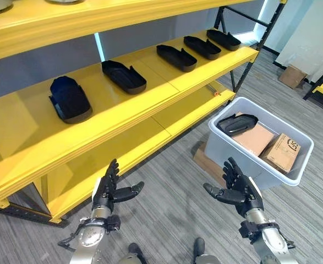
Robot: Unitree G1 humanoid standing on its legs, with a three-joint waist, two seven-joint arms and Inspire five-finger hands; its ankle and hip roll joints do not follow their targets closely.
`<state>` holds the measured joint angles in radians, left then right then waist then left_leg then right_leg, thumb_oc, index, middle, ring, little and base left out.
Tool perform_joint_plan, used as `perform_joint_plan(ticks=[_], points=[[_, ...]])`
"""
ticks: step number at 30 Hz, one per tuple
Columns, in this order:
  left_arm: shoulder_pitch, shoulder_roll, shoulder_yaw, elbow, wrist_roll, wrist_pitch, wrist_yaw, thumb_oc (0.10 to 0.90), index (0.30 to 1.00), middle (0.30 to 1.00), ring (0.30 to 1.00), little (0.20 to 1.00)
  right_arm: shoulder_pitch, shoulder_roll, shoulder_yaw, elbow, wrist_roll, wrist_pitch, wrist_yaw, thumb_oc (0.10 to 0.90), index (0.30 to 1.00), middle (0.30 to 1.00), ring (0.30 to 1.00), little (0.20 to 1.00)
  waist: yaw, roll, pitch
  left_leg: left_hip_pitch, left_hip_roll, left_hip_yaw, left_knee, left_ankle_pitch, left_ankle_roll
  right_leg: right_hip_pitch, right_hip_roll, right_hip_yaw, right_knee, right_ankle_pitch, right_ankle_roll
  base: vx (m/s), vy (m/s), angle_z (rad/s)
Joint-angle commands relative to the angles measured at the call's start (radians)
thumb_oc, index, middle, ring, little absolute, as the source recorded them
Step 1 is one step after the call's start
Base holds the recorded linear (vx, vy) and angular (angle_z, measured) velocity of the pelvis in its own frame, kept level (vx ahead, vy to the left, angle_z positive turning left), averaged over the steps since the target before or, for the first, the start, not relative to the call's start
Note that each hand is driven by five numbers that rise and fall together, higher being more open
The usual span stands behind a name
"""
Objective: Move parts from the plastic box to the shelf.
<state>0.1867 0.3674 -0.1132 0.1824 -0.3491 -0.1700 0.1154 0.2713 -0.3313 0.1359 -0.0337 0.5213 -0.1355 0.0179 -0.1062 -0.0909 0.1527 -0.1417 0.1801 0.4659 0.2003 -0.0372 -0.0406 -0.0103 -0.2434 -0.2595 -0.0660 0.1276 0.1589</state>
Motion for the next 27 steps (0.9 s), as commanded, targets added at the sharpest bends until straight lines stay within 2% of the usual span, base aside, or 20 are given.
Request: perform_joint_plan(ticks=[1, 7, 10, 11, 14, 16, 17, 18, 19, 20, 21, 22, 23, 25, 27], points=[[-0.058, 0.01, 0.021, -0.096, -0.018, -0.095, -0.021, 0.9, 1.0, 1.0, 1.0, 1.0, -0.084, -0.016, -0.082, -0.091, -0.019, -0.115, 0.008, 0.9, 1.0, 1.0, 1.0, 1.0, 0.001, 0.05, -0.033, 0.112, 0.108, 0.002, -0.087, 0.018, -0.038, -0.002, 0.044, 0.021, 0.072, -0.123, -0.008, 0.04, -0.177, -0.12], [-0.085, -0.008, 0.0, -0.088, -0.023, -0.095, -0.021, 0.9, 1.0, 1.0, 1.0, 1.0, -0.06, -0.024, -0.123, -0.094, -0.05, -0.133, -0.021, 0.9, 1.0, 1.0, 1.0, 1.0, -0.033, 0.095, -0.026, 0.154, 0.161, 0.02, -0.105, 0.071, -0.074, -0.002, 0.092, 0.038, 0.121, -0.179, -0.044, 0.04, -0.123, -0.1], [-0.102, -0.015, -0.014, -0.083, -0.028, -0.095, -0.018, 0.9, 1.0, 1.0, 1.0, 1.0, -0.057, -0.029, -0.137, -0.096, -0.066, -0.14, -0.035, 0.9, 1.0, 1.0, 1.0, 1.0, -0.043, 0.109, -0.023, 0.158, 0.182, 0.023, -0.11, 0.104, -0.091, -0.007, 0.115, 0.042, 0.135, -0.198, -0.059, 0.03, -0.156, -0.09], [-0.124, -0.02, -0.026, -0.079, -0.032, -0.098, -0.014, 0.9, 1.0, 1.0, 1.0, 1.0, -0.053, -0.04, -0.148, -0.101, -0.083, -0.152, -0.048, 0.9, 1.0, 1.0, 1.0, 1.0, -0.055, 0.12, -0.018, 0.159, 0.206, 0.023, -0.111, 0.138, -0.109, -0.012, 0.139, 0.048, 0.147, -0.214, -0.072, 0.03, -0.23, -0.07], [-0.151, -0.033, -0.043, -0.071, -0.034, -0.098, -0.007, 0.9, 1.0, 1.0, 1.0, 1.0, -0.036, -0.047, -0.169, -0.105, -0.11, -0.171, -0.076, 0.9, 1.0, 1.0, 1.0, 1.0, -0.067, 0.134, -0.006, 0.131, 0.263, -0.014, -0.05, 0.19, -0.135, 0.002, 0.195, 0.064, 0.143, -0.24, -0.112, 0.06, -0.307, -0.05], [-0.153, -0.04, -0.047, -0.067, -0.037, -0.095, 0.002, 0.9, 1.0, 1.0, 1.0, 1.0, -0.021, -0.05, -0.174, -0.107, -0.136, -0.179, -0.094, 0.9, 1.0, 1.0, 1.0, 1.0, -0.066, 0.136, 0.013, 0.108, 0.303, -0.079, 0.039, 0.241, -0.143, 0.027, 0.234, 0.084, 0.135, -0.249, -0.142, 0.07, -0.298, -0.23], [-0.158, -0.043, -0.048, -0.066, -0.038, -0.094, 0.01, 0.9, 1.0, 1.0, 1.0, 1.0, -0.018, -0.05, -0.173, -0.109, -0.141, -0.181, -0.102, 0.9, 1.0, 1.0, 1.0, 1.0, -0.057, 0.13, 0.028, 0.085, 0.305, -0.132, 0.104, 0.256, -0.138, 0.034, 0.243, 0.092, 0.137, -0.25, -0.153, 0.0, -0.27, -0.47], [-0.161, -0.045, -0.044, -0.08, -0.037, -0.094, 0.019, 0.9, 1.0, 1.0, 1.0, 1.0, -0.024, -0.06, -0.172, -0.107, -0.15, -0.183, -0.11, 0.9, 1.0, 1.0, 1.0, 1.0, -0.044, 0.119, 0.048, 0.037, 0.263, -0.215, 0.198, 0.231, -0.103, 0.039, 0.248, 0.108, 0.127, -0.253, -0.166, -0.02, -0.168, -0.49], [-0.157, -0.046, -0.039, -0.086, -0.036, -0.094, 0.022, 0.9, 1.0, 1.0, 1.0, 1.0, -0.028, -0.063, -0.169, -0.102, -0.158, -0.181, -0.115, 0.9, 1.0, 1.0, 1.0, 1.0, -0.034, 0.114, 0.053, 0.01, 0.205, -0.263, 0.209, 0.194, -0.08, 0.038, 0.241, 0.121, 0.121, -0.252, -0.161, -0.01, -0.099, -0.47], [-0.13, -0.048, 0.0, -0.104, -0.034, -0.099, 0.027, 0.9, 1.0, 1.0, 1.0, 1.0, -0.049, -0.067, -0.156, -0.085, -0.165, -0.174, -0.106, 0.9, 1.0, 1.0, 1.0, 1.0, 0.01, 0.094, 0.061, -0.096, 0.044, -0.352, 0.117, 0.127, -0.022, 0.029, 0.238, 0.17, 0.11, -0.223, -0.148, 0.01, -0.006, -0.35], [-0.129, -0.048, 0.001, -0.104, -0.034, -0.099, 0.027, 0.9, 1.0, 1.0, 1.0, 1.0, -0.048, -0.067, -0.155, -0.085, -0.165, -0.174, -0.106, 0.9, 1.0, 1.0, 1.0, 1.0, 0.011, 0.092, 0.06, -0.092, 0.043, -0.349, 0.112, 0.129, -0.022, 0.03, 0.236, 0.172, 0.109, -0.223, -0.148, 0.12, 0.029, -0.6], [-0.117, -0.047, 0.017, -0.108, -0.024, -0.108, 0.039, 0.9, 1.0, 1.0, 1.0, 1.0, -0.05, -0.076, -0.158, -0.078, -0.184, -0.173, -0.105, 0.9, 1.0, 1.0, 1.0, 1.0, 0.022, 0.1, 0.079, -0.137, 0.046, -0.326, -0.013, 0.2, -0.044, 0.041, 0.244, 0.179, 0.12, -0.225, -0.146, 0.14, 0.063, -1.0], [-0.116, -0.048, 0.021, -0.108, -0.024, -0.111, 0.043, 0.9, 1.0, 1.0, 1.0, 1.0, -0.056, -0.078, -0.155, -0.072, -0.188, -0.174, -0.105, 0.9, 1.0, 1.0, 1.0, 1.0, 0.031, 0.101, 0.088, -0.146, 0.039, -0.341, -0.052, 0.231, -0.05, 0.041, 0.247, 0.184, 0.126, -0.224, -0.146, 0.18, 0.092, -0.79], [-0.12, -0.056, 0.041, -0.098, -0.018, -0.122, 0.061, 0.9, 1.0, 1.0, 1.0, 1.0, -0.093, -0.08, -0.139, -0.043, -0.208, -0.177, -0.119, 0.9, 1.0, 1.0, 1.0, 1.0, 0.073, 0.11, 0.11, -0.17, 0.011, -0.416, -0.188, 0.29, -0.064, 0.052, 0.271, 0.219, 0.144, -0.241, -0.145, 0.14, 0.087, -0.58], [-0.122, -0.062, 0.049, -0.085, -0.01, -0.127, 0.068, 0.9, 1.0, 1.0, 1.0, 1.0, -0.106, -0.085, -0.133, -0.036, -0.223, -0.18, -0.124, 0.9, 1.0, 1.0, 1.0, 1.0, 0.088, 0.118, 0.118, -0.167, 0.0, -0.466, -0.236, 0.311, -0.082, 0.065, 0.287, 0.253, 0.154, -0.258, -0.146, 0.18, 0.107, -1.54]])
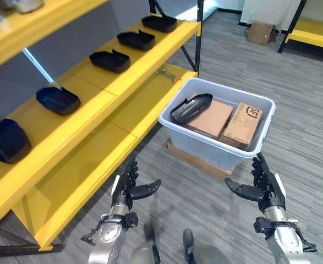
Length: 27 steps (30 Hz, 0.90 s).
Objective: Move parts from the plastic box to the shelf.
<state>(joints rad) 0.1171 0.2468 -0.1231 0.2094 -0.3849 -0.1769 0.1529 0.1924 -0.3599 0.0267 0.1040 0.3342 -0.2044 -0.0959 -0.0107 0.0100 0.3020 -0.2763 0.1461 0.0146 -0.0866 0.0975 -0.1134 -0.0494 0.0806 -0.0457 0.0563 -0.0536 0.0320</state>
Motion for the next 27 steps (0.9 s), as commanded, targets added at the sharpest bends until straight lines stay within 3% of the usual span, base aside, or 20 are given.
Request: perform_joint_plan(ticks=[1, 5, 6, 8, 14, 18, 21, 24, 27], points=[[-0.055, 0.052, 0.062, -0.101, 0.026, -0.12, 0.034, 0.9, 1.0, 1.0, 1.0, 1.0, -0.032, -0.054, -0.023, -0.165, -0.039, -0.109, -0.011, 0.9, 1.0, 1.0, 1.0, 1.0, -0.007, 0.022, -0.032, -0.02, 0.032, -0.008, 0.032, 0.186, -0.014, 0.119, -0.031, 0.051, 0.032, -0.087, -0.018, 0.2, 0.137, -1.81], [-0.041, 0.039, 0.075, -0.107, 0.018, -0.125, 0.044, 0.9, 1.0, 1.0, 1.0, 1.0, -0.029, -0.041, -0.025, -0.165, -0.043, -0.104, -0.002, 0.9, 1.0, 1.0, 1.0, 1.0, -0.002, 0.028, -0.065, 0.033, 0.033, -0.011, 0.031, 0.191, -0.013, 0.178, -0.047, 0.095, 0.001, -0.11, -0.011, 0.28, 0.274, -0.86], [-0.057, 0.046, 0.067, -0.102, 0.014, -0.129, 0.049, 0.9, 1.0, 1.0, 1.0, 1.0, -0.031, -0.028, -0.026, -0.166, -0.036, -0.099, -0.012, 0.9, 1.0, 1.0, 1.0, 1.0, -0.006, 0.015, -0.079, 0.029, 0.031, 0.026, 0.083, 0.154, 0.0, 0.206, -0.091, 0.093, -0.019, -0.117, 0.003, 0.29, 0.279, -0.82], [-0.053, 0.046, 0.063, -0.108, 0.01, -0.129, 0.056, 0.9, 1.0, 1.0, 1.0, 1.0, -0.034, -0.023, -0.019, -0.165, -0.032, -0.097, -0.015, 0.9, 1.0, 1.0, 1.0, 1.0, -0.004, 0.008, -0.089, 0.029, 0.028, 0.037, 0.091, 0.147, 0.004, 0.207, -0.106, 0.094, -0.028, -0.112, 0.009, 0.22, 0.242, -0.12], [-0.093, 0.068, 0.068, -0.108, 0.008, -0.126, 0.109, 0.9, 1.0, 1.0, 1.0, 1.0, -0.096, -0.01, 0.014, -0.153, -0.029, -0.073, -0.035, 0.9, 1.0, 1.0, 1.0, 1.0, 0.01, -0.058, -0.116, -0.036, -0.035, 0.093, 0.163, 0.035, 0.075, 0.155, -0.215, 0.115, -0.054, -0.068, 0.086, 0.18, 0.271, -0.2], [-0.112, 0.077, 0.066, -0.106, 0.015, -0.121, 0.124, 0.9, 1.0, 1.0, 1.0, 1.0, -0.12, -0.003, 0.026, -0.145, -0.031, -0.07, -0.042, 0.9, 1.0, 1.0, 1.0, 1.0, 0.016, -0.073, -0.12, -0.053, -0.055, 0.093, 0.176, 0.011, 0.093, 0.134, -0.235, 0.118, -0.047, -0.048, 0.103, 0.08, 0.147, 0.12], [-0.136, 0.084, 0.054, -0.101, 0.027, -0.112, 0.132, 0.9, 1.0, 1.0, 1.0, 1.0, -0.139, 0.002, 0.035, -0.146, -0.023, -0.069, -0.047, 0.9, 1.0, 1.0, 1.0, 1.0, 0.022, -0.087, -0.119, -0.06, -0.098, 0.08, 0.202, -0.036, 0.122, 0.105, -0.26, 0.115, 0.019, -0.006, 0.129, 0.09, 0.173, 0.08], [-0.147, 0.085, 0.049, -0.099, 0.023, -0.108, 0.134, 0.9, 1.0, 1.0, 1.0, 1.0, -0.141, 0.006, 0.038, -0.149, -0.019, -0.067, -0.049, 0.9, 1.0, 1.0, 1.0, 1.0, 0.017, -0.081, -0.113, -0.05, -0.121, 0.065, 0.202, -0.053, 0.141, 0.067, -0.259, 0.118, 0.107, 0.032, 0.133, 0.05, 0.142, 0.22], [-0.158, 0.089, 0.036, -0.096, 0.026, -0.103, 0.133, 0.9, 1.0, 1.0, 1.0, 1.0, -0.144, 0.011, 0.044, -0.154, -0.006, -0.065, -0.044, 0.9, 1.0, 1.0, 1.0, 1.0, 0.003, -0.065, -0.087, -0.005, -0.14, 0.054, 0.182, -0.067, 0.163, -0.011, -0.241, 0.12, 0.247, 0.124, 0.125, 0.03, 0.188, 0.16]])
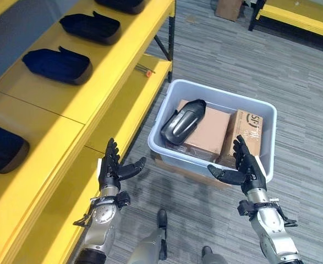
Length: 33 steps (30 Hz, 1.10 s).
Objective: Move parts from the plastic box to the shelf.
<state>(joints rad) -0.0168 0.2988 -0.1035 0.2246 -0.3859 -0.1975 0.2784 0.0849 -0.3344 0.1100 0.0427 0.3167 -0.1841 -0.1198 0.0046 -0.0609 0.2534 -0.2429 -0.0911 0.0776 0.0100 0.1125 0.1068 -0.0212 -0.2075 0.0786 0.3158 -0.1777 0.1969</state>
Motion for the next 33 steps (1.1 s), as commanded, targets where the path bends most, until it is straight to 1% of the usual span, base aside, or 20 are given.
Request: perform_joint_plan(ticks=[1, 3, 4, 5, 6, 7, 9, 11, 14, 17, 24, 25, 26, 27, 28, 29, 30, 31, 32, 33], points=[[-0.029, 0.044, 0.015, -0.112, 0.028, -0.078, 0.006, 0.9, 1.0, 1.0, 1.0, 1.0, -0.042, -0.01, -0.031, -0.097, 0.011, -0.085, -0.021, 0.9, 1.0, 1.0, 1.0, 1.0, -0.014, 0.022, -0.011, 0.004, 0.097, -0.004, 0.068, -0.092, -0.043, -0.101, 0.057, -0.055, 0.083, 0.261, -0.056, 0.05, 0.259, 0.15], [-0.026, 0.047, 0.018, -0.111, 0.026, -0.077, 0.004, 0.9, 1.0, 1.0, 1.0, 1.0, -0.043, -0.008, -0.022, -0.096, 0.007, -0.084, -0.021, 0.9, 1.0, 1.0, 1.0, 1.0, -0.014, 0.029, -0.003, 0.046, 0.093, 0.01, 0.045, -0.103, -0.038, -0.129, 0.043, -0.126, 0.1, 0.241, -0.064, 0.08, 0.193, 0.07], [-0.025, 0.047, 0.018, -0.106, 0.025, -0.075, 0.003, 0.9, 1.0, 1.0, 1.0, 1.0, -0.047, -0.006, -0.018, -0.093, 0.01, -0.084, -0.017, 0.9, 1.0, 1.0, 1.0, 1.0, -0.02, 0.032, -0.002, 0.069, 0.093, 0.016, 0.021, -0.102, -0.041, -0.155, 0.073, -0.147, 0.07, 0.199, -0.076, 0.08, 0.093, -0.2], [-0.025, 0.046, 0.018, -0.106, 0.025, -0.075, 0.003, 0.9, 1.0, 1.0, 1.0, 1.0, -0.047, -0.007, -0.017, -0.093, 0.011, -0.084, -0.017, 0.9, 1.0, 1.0, 1.0, 1.0, -0.021, 0.032, 0.0, 0.075, 0.093, 0.016, 0.017, -0.102, -0.042, -0.152, 0.073, -0.148, 0.071, 0.195, -0.078, 0.1, 0.092, -0.3], [-0.022, 0.043, 0.016, -0.105, 0.022, -0.076, 0.001, 0.9, 1.0, 1.0, 1.0, 1.0, -0.048, -0.008, -0.017, -0.084, 0.016, -0.089, -0.016, 0.9, 1.0, 1.0, 1.0, 1.0, -0.03, 0.034, 0.009, 0.1, 0.091, 0.019, -0.007, -0.096, -0.046, -0.216, 0.137, -0.165, 0.03, 0.144, -0.091, 0.09, 0.053, -0.17], [-0.019, 0.039, 0.017, -0.106, 0.022, -0.075, 0.001, 0.9, 1.0, 1.0, 1.0, 1.0, -0.046, -0.008, -0.018, -0.082, 0.02, -0.092, -0.015, 0.9, 1.0, 1.0, 1.0, 1.0, -0.035, 0.028, 0.016, 0.115, 0.085, 0.019, -0.021, -0.096, -0.048, -0.24, 0.156, -0.18, 0.001, 0.147, -0.092, 0.12, 0.061, -0.18], [-0.011, 0.035, 0.017, -0.107, 0.033, -0.07, 0.0, 0.9, 1.0, 1.0, 1.0, 1.0, -0.037, -0.008, -0.02, -0.079, 0.019, -0.096, -0.017, 0.9, 1.0, 1.0, 1.0, 1.0, -0.047, 0.018, 0.02, 0.151, 0.075, 0.024, -0.047, -0.097, -0.056, -0.25, 0.163, -0.216, -0.093, 0.174, -0.091, 0.11, 0.007, -0.11], [-0.009, 0.029, 0.017, -0.101, 0.042, -0.065, -0.002, 0.9, 1.0, 1.0, 1.0, 1.0, -0.025, -0.006, -0.022, -0.082, 0.017, -0.097, -0.016, 0.9, 1.0, 1.0, 1.0, 1.0, -0.057, 0.015, 0.021, 0.173, 0.069, 0.021, -0.061, -0.097, -0.061, -0.238, 0.169, -0.219, -0.145, 0.193, -0.089, 0.09, -0.006, 0.02], [-0.001, 0.013, 0.006, -0.092, 0.054, -0.065, -0.009, 0.9, 1.0, 1.0, 1.0, 1.0, 0.005, -0.007, -0.032, -0.09, 0.018, -0.097, -0.011, 0.9, 1.0, 1.0, 1.0, 1.0, -0.06, 0.008, 0.005, 0.193, 0.058, 0.034, -0.075, -0.1, -0.068, -0.162, 0.168, -0.212, -0.229, 0.195, -0.093, 0.08, -0.018, 0.16], [-0.002, 0.002, 0.001, -0.096, 0.043, -0.072, -0.004, 0.9, 1.0, 1.0, 1.0, 1.0, 0.003, -0.015, -0.039, -0.092, 0.022, -0.104, -0.019, 0.9, 1.0, 1.0, 1.0, 1.0, -0.059, 0.017, -0.015, 0.193, 0.066, 0.049, -0.079, -0.104, -0.076, -0.141, 0.173, -0.22, -0.247, 0.196, -0.097, 0.05, -0.041, 0.08], [0.013, -0.002, -0.006, -0.105, 0.033, -0.068, -0.024, 0.9, 1.0, 1.0, 1.0, 1.0, 0.014, -0.027, -0.043, -0.1, 0.035, -0.106, -0.001, 0.9, 1.0, 1.0, 1.0, 1.0, -0.072, 0.038, -0.04, 0.204, 0.077, 0.055, -0.047, -0.13, -0.092, -0.1, 0.18, -0.201, -0.267, 0.18, -0.111, 0.06, -0.08, -0.08], [0.011, -0.005, -0.007, -0.106, 0.029, -0.07, -0.028, 0.9, 1.0, 1.0, 1.0, 1.0, 0.015, -0.028, -0.047, -0.103, 0.04, -0.11, -0.003, 0.9, 1.0, 1.0, 1.0, 1.0, -0.077, 0.042, -0.04, 0.198, 0.084, 0.058, -0.004, -0.145, -0.101, -0.092, 0.182, -0.196, -0.264, 0.17, -0.118, 0.06, -0.094, -0.03], [0.011, -0.005, -0.007, -0.106, 0.029, -0.07, -0.028, 0.9, 1.0, 1.0, 1.0, 1.0, 0.015, -0.028, -0.047, -0.103, 0.04, -0.11, -0.003, 0.9, 1.0, 1.0, 1.0, 1.0, -0.077, 0.042, -0.04, 0.196, 0.085, 0.058, 0.001, -0.148, -0.101, -0.092, 0.182, -0.196, -0.264, 0.17, -0.119, 0.04, -0.102, 0.0], [0.008, -0.005, -0.008, -0.104, 0.027, -0.071, -0.03, 0.9, 1.0, 1.0, 1.0, 1.0, 0.013, -0.031, -0.05, -0.105, 0.042, -0.113, -0.006, 0.9, 1.0, 1.0, 1.0, 1.0, -0.08, 0.041, -0.035, 0.185, 0.086, 0.059, 0.046, -0.157, -0.108, -0.09, 0.18, -0.192, -0.261, 0.168, -0.123, -0.01, -0.082, 0.02], [0.001, -0.007, -0.009, -0.105, 0.02, -0.074, -0.036, 0.9, 1.0, 1.0, 1.0, 1.0, 0.011, -0.036, -0.054, -0.114, 0.044, -0.119, -0.008, 0.9, 1.0, 1.0, 1.0, 1.0, -0.084, 0.04, -0.024, 0.157, 0.092, 0.061, 0.114, -0.173, -0.119, -0.084, 0.178, -0.19, -0.259, 0.161, -0.129, 0.0, -0.149, 0.03], [-0.002, -0.008, -0.009, -0.11, 0.017, -0.078, -0.041, 0.9, 1.0, 1.0, 1.0, 1.0, 0.012, -0.045, -0.061, -0.126, 0.041, -0.126, -0.009, 0.9, 1.0, 1.0, 1.0, 1.0, -0.086, 0.037, -0.01, 0.123, 0.101, 0.065, 0.216, -0.164, -0.132, -0.076, 0.175, -0.184, -0.255, 0.153, -0.141, -0.01, -0.14, 0.1], [-0.003, -0.009, -0.011, -0.112, 0.01, -0.082, -0.046, 0.9, 1.0, 1.0, 1.0, 1.0, 0.015, -0.053, -0.063, -0.13, 0.042, -0.129, -0.009, 0.9, 1.0, 1.0, 1.0, 1.0, -0.087, 0.04, 0.001, 0.087, 0.111, 0.056, 0.292, -0.153, -0.148, -0.065, 0.18, -0.184, -0.253, 0.146, -0.152, -0.01, -0.138, 0.24], [-0.004, -0.01, -0.015, -0.114, 0.006, -0.083, -0.049, 0.9, 1.0, 1.0, 1.0, 1.0, 0.017, -0.059, -0.067, -0.132, 0.046, -0.13, -0.007, 0.9, 1.0, 1.0, 1.0, 1.0, -0.083, 0.038, 0.016, 0.048, 0.113, 0.034, 0.373, -0.123, -0.164, -0.055, 0.182, -0.183, -0.251, 0.143, -0.164, -0.02, -0.093, 0.36], [-0.006, -0.01, -0.016, -0.116, 0.007, -0.085, -0.047, 0.9, 1.0, 1.0, 1.0, 1.0, 0.014, -0.064, -0.067, -0.132, 0.044, -0.132, -0.008, 0.9, 1.0, 1.0, 1.0, 1.0, -0.076, 0.036, 0.027, 0.021, 0.101, -0.003, 0.428, -0.102, -0.173, -0.049, 0.184, -0.18, -0.248, 0.141, -0.172, -0.02, -0.07, 0.36], [-0.008, -0.013, -0.014, -0.121, 0.006, -0.084, -0.043, 0.9, 1.0, 1.0, 1.0, 1.0, 0.009, -0.068, -0.065, -0.134, 0.038, -0.133, -0.009, 0.9, 1.0, 1.0, 1.0, 1.0, -0.066, 0.033, 0.037, 0.001, 0.08, -0.053, 0.465, -0.1, -0.174, -0.044, 0.186, -0.172, -0.244, 0.134, -0.174, 0.01, -0.033, 0.0]])
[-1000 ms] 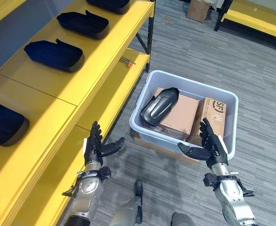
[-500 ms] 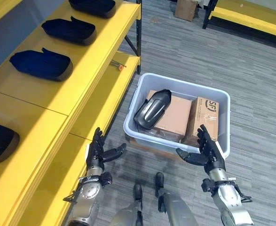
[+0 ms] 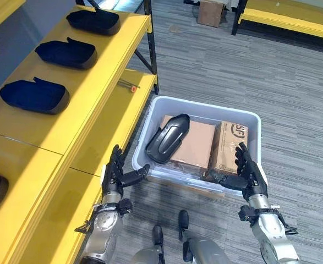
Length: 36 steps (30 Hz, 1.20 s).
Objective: Move parts from the plastic box to the shelf.
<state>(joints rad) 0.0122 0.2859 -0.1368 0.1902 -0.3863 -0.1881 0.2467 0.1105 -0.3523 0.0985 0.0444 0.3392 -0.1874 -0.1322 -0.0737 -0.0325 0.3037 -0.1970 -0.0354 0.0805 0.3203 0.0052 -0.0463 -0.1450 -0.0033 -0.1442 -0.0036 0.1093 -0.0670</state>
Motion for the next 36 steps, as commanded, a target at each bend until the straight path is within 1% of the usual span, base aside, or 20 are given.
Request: perform_joint_plan(ticks=[1, 2, 3, 4, 5, 6, 7, 8, 9, 10, 13, 14, 18, 23, 26, 31, 32, 33, 34, 36], points=[[-0.038, -0.003, 0.019, -0.088, 0.005, -0.091, -0.01, 0.9, 1.0, 1.0, 1.0, 1.0, -0.02, -0.053, -0.055, -0.136, 0.009, -0.13, 0.001, 0.9, 1.0, 1.0, 1.0, 1.0, 0.011, 0.005, -0.015, -0.055, 0.033, -0.065, 0.134, 0.005, -0.014, 0.082, -0.02, 0.056, 0.074, -0.154, 0.091, 0.09, 0.027, -0.38], [-0.031, -0.007, 0.023, -0.088, 0.005, -0.086, -0.012, 0.9, 1.0, 1.0, 1.0, 1.0, -0.021, -0.05, -0.059, -0.133, 0.005, -0.132, -0.008, 0.9, 1.0, 1.0, 1.0, 1.0, 0.008, 0.001, -0.031, -0.05, 0.105, -0.08, 0.024, -0.004, 0.0, 0.092, -0.03, 0.076, 0.062, -0.157, 0.105, 0.14, 0.077, -0.54], [-0.025, -0.007, 0.026, -0.092, 0.008, -0.087, -0.01, 0.9, 1.0, 1.0, 1.0, 1.0, -0.02, -0.046, -0.059, -0.133, 0.007, -0.135, -0.01, 0.9, 1.0, 1.0, 1.0, 1.0, 0.014, -0.002, -0.035, -0.042, 0.129, -0.107, -0.051, 0.006, 0.001, 0.096, -0.035, 0.094, 0.061, -0.156, 0.111, 0.13, 0.077, -0.2], [-0.024, -0.007, 0.025, -0.092, 0.008, -0.087, -0.01, 0.9, 1.0, 1.0, 1.0, 1.0, -0.019, -0.046, -0.059, -0.133, 0.007, -0.135, -0.01, 0.9, 1.0, 1.0, 1.0, 1.0, 0.015, -0.004, -0.035, -0.034, 0.128, -0.104, -0.061, 0.01, 0.0, 0.099, -0.036, 0.095, 0.06, -0.157, 0.111, 0.11, 0.082, -0.09], [-0.021, -0.004, 0.033, -0.098, 0.011, -0.088, -0.005, 0.9, 1.0, 1.0, 1.0, 1.0, -0.019, -0.045, -0.06, -0.132, 0.004, -0.134, -0.016, 0.9, 1.0, 1.0, 1.0, 1.0, 0.024, 0.0, -0.039, -0.027, 0.159, -0.15, -0.153, 0.055, -0.007, 0.098, -0.035, 0.11, 0.064, -0.161, 0.116, 0.08, 0.066, -0.19], [-0.022, -0.003, 0.039, -0.098, 0.01, -0.09, -0.002, 0.9, 1.0, 1.0, 1.0, 1.0, -0.021, -0.047, -0.061, -0.13, 0.001, -0.134, -0.022, 0.9, 1.0, 1.0, 1.0, 1.0, 0.028, 0.005, -0.039, -0.025, 0.182, -0.173, -0.2, 0.086, -0.015, 0.1, -0.032, 0.118, 0.064, -0.168, 0.116, 0.11, 0.115, -0.43], [-0.024, -0.001, 0.043, -0.095, 0.009, -0.091, 0.0, 0.9, 1.0, 1.0, 1.0, 1.0, -0.027, -0.051, -0.06, -0.129, 0.0, -0.134, -0.026, 0.9, 1.0, 1.0, 1.0, 1.0, 0.032, 0.02, -0.042, -0.012, 0.206, -0.195, -0.288, 0.14, -0.03, 0.102, -0.022, 0.132, 0.061, -0.177, 0.116, 0.1, 0.124, -0.37], [-0.023, -0.002, 0.046, -0.092, 0.009, -0.094, 0.003, 0.9, 1.0, 1.0, 1.0, 1.0, -0.032, -0.056, -0.063, -0.129, -0.003, -0.133, -0.027, 0.9, 1.0, 1.0, 1.0, 1.0, 0.03, 0.028, -0.042, -0.008, 0.219, -0.179, -0.303, 0.157, -0.047, 0.108, -0.025, 0.137, 0.059, -0.182, 0.119, 0.14, 0.212, -0.48], [-0.018, -0.004, 0.045, -0.096, 0.001, -0.094, -0.002, 0.9, 1.0, 1.0, 1.0, 1.0, -0.026, -0.053, -0.055, -0.135, -0.01, -0.132, -0.023, 0.9, 1.0, 1.0, 1.0, 1.0, 0.024, 0.041, -0.047, 0.035, 0.233, -0.125, -0.345, 0.142, -0.055, 0.113, -0.025, 0.143, 0.055, -0.192, 0.119, 0.13, 0.234, -0.59], [-0.024, -0.003, 0.039, -0.094, 0.004, -0.093, -0.005, 0.9, 1.0, 1.0, 1.0, 1.0, -0.025, -0.052, -0.058, -0.133, -0.032, -0.128, -0.03, 0.9, 1.0, 1.0, 1.0, 1.0, 0.025, 0.049, -0.048, 0.051, 0.227, -0.103, -0.371, 0.152, -0.063, 0.116, -0.029, 0.141, 0.049, -0.186, 0.121, 0.1, 0.184, -0.65], [-0.028, 0.003, 0.033, -0.104, 0.008, -0.096, -0.009, 0.9, 1.0, 1.0, 1.0, 1.0, -0.025, -0.054, -0.06, -0.139, -0.058, -0.123, -0.038, 0.9, 1.0, 1.0, 1.0, 1.0, 0.031, 0.049, -0.047, 0.074, 0.211, -0.077, -0.391, 0.142, -0.058, 0.121, -0.048, 0.14, 0.031, -0.175, 0.134, 0.08, 0.192, -0.21], [-0.029, 0.016, 0.032, -0.116, 0.012, -0.098, -0.009, 0.9, 1.0, 1.0, 1.0, 1.0, -0.026, -0.056, -0.062, -0.149, -0.073, -0.12, -0.038, 0.9, 1.0, 1.0, 1.0, 1.0, 0.03, 0.045, -0.042, 0.081, 0.195, -0.047, -0.392, 0.128, -0.049, 0.119, -0.073, 0.149, 0.021, -0.16, 0.152, 0.08, 0.221, 0.01], [-0.034, 0.027, 0.034, -0.124, 0.009, -0.101, -0.005, 0.9, 1.0, 1.0, 1.0, 1.0, -0.034, -0.06, -0.063, -0.16, -0.097, -0.115, -0.04, 0.9, 1.0, 1.0, 1.0, 1.0, 0.038, 0.033, -0.038, 0.072, 0.179, -0.012, -0.388, 0.113, -0.037, 0.099, -0.103, 0.167, 0.012, -0.144, 0.174, 0.05, 0.175, -0.21], [-0.046, 0.041, 0.04, -0.134, 0.008, -0.103, 0.004, 0.9, 1.0, 1.0, 1.0, 1.0, -0.065, -0.09, -0.081, -0.177, -0.15, -0.11, -0.053, 0.9, 1.0, 1.0, 1.0, 1.0, 0.042, 0.014, -0.025, 0.034, 0.156, 0.004, -0.368, 0.091, -0.019, 0.067, -0.14, 0.165, 0.0, -0.127, 0.197, 0.02, 0.11, -0.08], [-0.047, 0.052, 0.048, -0.148, 0.009, -0.105, 0.001, 0.9, 1.0, 1.0, 1.0, 1.0, -0.094, -0.133, -0.112, -0.181, -0.212, -0.109, -0.072, 0.9, 1.0, 1.0, 1.0, 1.0, 0.048, 0.002, -0.016, 0.009, 0.148, 0.006, -0.364, 0.088, -0.014, 0.05, -0.15, 0.16, -0.007, -0.118, 0.207, 0.0, 0.049, 0.09], [-0.062, 0.072, 0.055, -0.157, 0.004, -0.111, 0.001, 0.9, 1.0, 1.0, 1.0, 1.0, -0.183, -0.235, -0.133, -0.132, -0.299, -0.101, -0.107, 0.9, 1.0, 1.0, 1.0, 1.0, 0.064, -0.018, 0.005, -0.031, 0.143, -0.008, -0.356, 0.091, -0.013, 0.028, -0.16, 0.137, -0.009, -0.112, 0.212, -0.01, 0.007, 0.1], [-0.063, 0.071, 0.056, -0.157, 0.004, -0.111, 0.001, 0.9, 1.0, 1.0, 1.0, 1.0, -0.186, -0.236, -0.132, -0.13, -0.3, -0.102, -0.107, 0.9, 1.0, 1.0, 1.0, 1.0, 0.063, -0.018, 0.005, -0.033, 0.143, -0.009, -0.356, 0.091, -0.013, 0.027, -0.16, 0.136, -0.008, -0.112, 0.212, -0.02, -0.026, 0.2], [-0.063, 0.083, 0.058, -0.171, 0.0, -0.112, -0.008, 0.9, 1.0, 1.0, 1.0, 1.0, -0.236, -0.315, -0.114, -0.118, -0.374, -0.088, -0.11, 0.9, 1.0, 1.0, 1.0, 1.0, 0.073, -0.028, 0.019, -0.048, 0.145, -0.015, -0.349, 0.091, -0.014, 0.018, -0.159, 0.128, -0.004, -0.112, 0.213, -0.02, -0.032, 0.16], [-0.062, 0.089, 0.055, -0.179, 0.001, -0.112, -0.012, 0.9, 1.0, 1.0, 1.0, 1.0, -0.253, -0.347, -0.111, -0.118, -0.391, -0.086, -0.111, 0.9, 1.0, 1.0, 1.0, 1.0, 0.076, -0.031, 0.026, -0.054, 0.146, -0.019, -0.346, 0.091, -0.014, 0.015, -0.158, 0.125, -0.002, -0.112, 0.212, -0.03, -0.044, 0.13], [-0.056, 0.102, 0.058, -0.192, -0.002, -0.115, -0.023, 0.9, 1.0, 1.0, 1.0, 1.0, -0.311, -0.454, -0.086, -0.112, -0.465, -0.074, -0.109, 0.9, 1.0, 1.0, 1.0, 1.0, 0.086, -0.039, 0.044, -0.071, 0.147, -0.026, -0.338, 0.094, -0.017, 0.005, -0.155, 0.115, 0.004, -0.113, 0.211, -0.03, -0.042, 0.14]])
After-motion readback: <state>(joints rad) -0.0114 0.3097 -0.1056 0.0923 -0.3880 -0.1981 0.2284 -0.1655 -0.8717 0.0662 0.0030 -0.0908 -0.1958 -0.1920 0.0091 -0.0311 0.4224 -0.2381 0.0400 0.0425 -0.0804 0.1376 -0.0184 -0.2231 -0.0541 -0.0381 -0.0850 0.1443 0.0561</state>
